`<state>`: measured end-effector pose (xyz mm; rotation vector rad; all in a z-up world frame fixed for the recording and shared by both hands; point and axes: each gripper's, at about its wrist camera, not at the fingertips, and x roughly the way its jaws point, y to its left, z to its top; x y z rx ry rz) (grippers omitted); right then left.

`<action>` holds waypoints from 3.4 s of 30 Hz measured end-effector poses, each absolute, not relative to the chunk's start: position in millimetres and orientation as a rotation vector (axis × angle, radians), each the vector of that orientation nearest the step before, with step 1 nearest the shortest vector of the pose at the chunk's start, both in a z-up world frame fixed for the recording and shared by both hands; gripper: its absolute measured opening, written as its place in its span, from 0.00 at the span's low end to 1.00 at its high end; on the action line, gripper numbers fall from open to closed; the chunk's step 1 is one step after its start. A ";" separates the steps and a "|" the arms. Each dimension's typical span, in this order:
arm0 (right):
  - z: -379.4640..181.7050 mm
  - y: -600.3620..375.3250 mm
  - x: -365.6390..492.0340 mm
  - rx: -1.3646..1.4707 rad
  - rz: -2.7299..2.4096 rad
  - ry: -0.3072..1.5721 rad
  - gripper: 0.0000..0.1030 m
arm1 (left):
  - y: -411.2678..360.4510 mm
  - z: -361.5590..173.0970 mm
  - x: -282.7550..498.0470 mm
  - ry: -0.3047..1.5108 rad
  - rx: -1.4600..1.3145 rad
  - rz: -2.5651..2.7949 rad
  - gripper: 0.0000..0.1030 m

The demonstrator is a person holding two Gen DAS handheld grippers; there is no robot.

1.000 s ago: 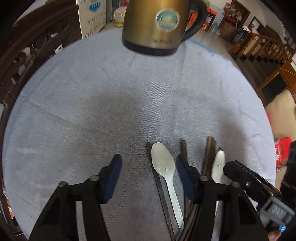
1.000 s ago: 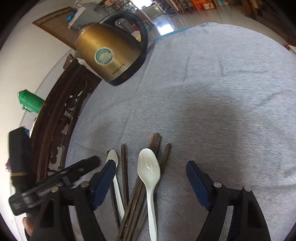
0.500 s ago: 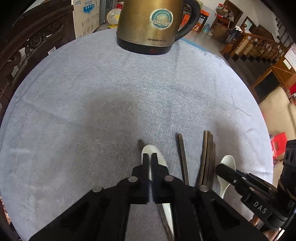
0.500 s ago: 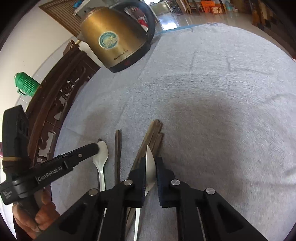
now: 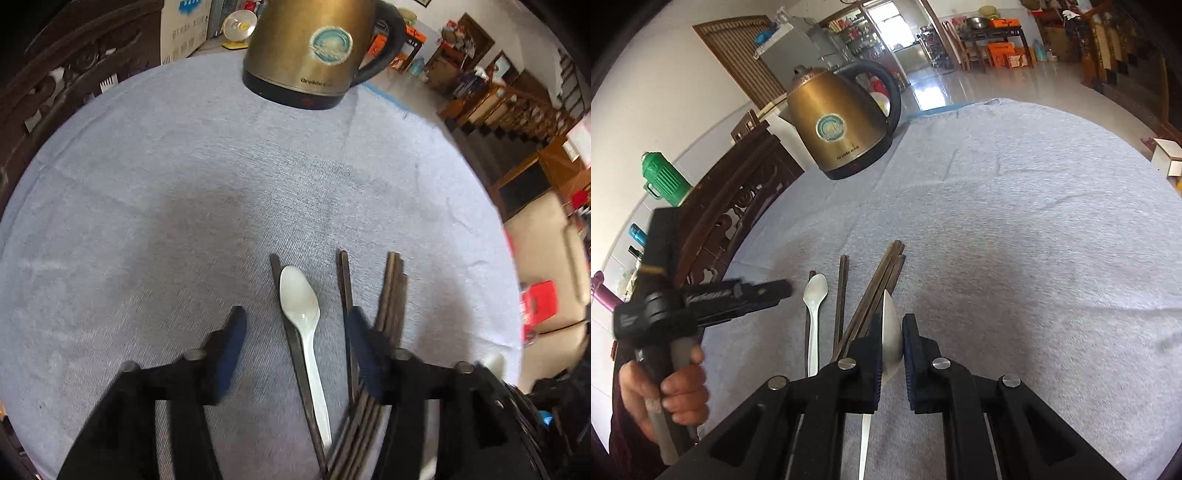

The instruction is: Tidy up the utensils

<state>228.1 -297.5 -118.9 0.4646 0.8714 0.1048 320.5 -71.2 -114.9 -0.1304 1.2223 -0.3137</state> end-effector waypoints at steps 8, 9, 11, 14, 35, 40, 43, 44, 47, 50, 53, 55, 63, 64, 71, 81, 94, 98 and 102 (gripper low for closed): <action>-127.5 -308.0 218.8 0.450 0.115 0.898 0.11 | -85.2 -129.6 328.0 1.208 -0.102 -0.290 0.21; -128.6 -309.2 217.7 0.453 0.115 0.898 0.11 | -85.0 -127.4 325.3 1.196 -0.103 -0.293 0.17; -130.2 -309.1 215.0 0.454 0.113 0.894 0.11 | -82.7 -120.8 319.3 1.183 -0.113 -0.312 0.09; -126.1 -306.8 205.9 0.455 0.123 0.879 0.11 | -79.1 -109.0 305.4 1.160 -0.090 -0.338 0.03; -89.3 -290.5 160.1 0.423 0.129 0.781 0.11 | -82.4 -120.9 320.8 1.182 -0.180 -0.300 0.39; -96.2 -292.8 163.6 0.415 0.124 0.799 0.11 | -92.3 -126.0 322.9 1.163 -0.141 -0.293 0.05; -96.8 -295.3 160.8 0.421 0.121 0.794 0.11 | -88.9 -119.3 316.2 1.122 -0.128 -0.287 0.02; -95.5 -295.5 158.7 0.422 0.119 0.789 0.11 | -84.5 -114.2 311.4 1.110 -0.142 -0.296 0.02; -89.4 -293.7 150.4 0.420 0.119 0.767 0.11 | -72.0 -95.1 293.0 1.071 -0.149 -0.319 0.02; -80.1 -289.3 139.1 0.416 0.114 0.734 0.11 | -62.6 -75.4 276.3 1.033 -0.166 -0.358 0.02; -68.5 -282.3 127.3 0.398 0.102 0.696 0.11 | -47.5 -48.4 252.5 0.968 -0.198 -0.417 0.02; -60.5 -276.8 118.9 0.378 0.087 0.671 0.11 | -35.5 -33.4 236.7 0.939 -0.215 -0.449 0.02; -27.4 -260.6 84.8 0.356 0.068 0.542 0.11 | -7.6 7.4 184.9 0.818 -0.305 -0.576 0.02; -22.8 -258.6 81.4 0.355 0.072 0.526 0.11 | -5.3 10.3 180.0 0.803 -0.317 -0.588 0.02; -7.1 -234.1 61.4 0.335 0.079 0.424 0.11 | -6.7 31.1 143.0 0.665 -0.389 -0.688 0.02; -33.3 -214.6 58.2 0.280 0.046 0.394 0.11 | -31.8 -7.0 127.6 0.528 -0.416 -0.699 0.03; -61.4 -225.1 40.4 0.286 0.101 0.414 0.11 | -49.8 -54.8 89.3 0.501 -0.270 -0.653 0.03; -63.8 -226.5 34.3 0.303 0.126 0.428 0.11 | -44.9 -65.3 76.4 0.517 -0.247 -0.638 0.04; -63.5 -227.4 28.0 0.323 0.162 0.448 0.12 | -37.5 -65.5 63.6 0.526 -0.224 -0.625 0.06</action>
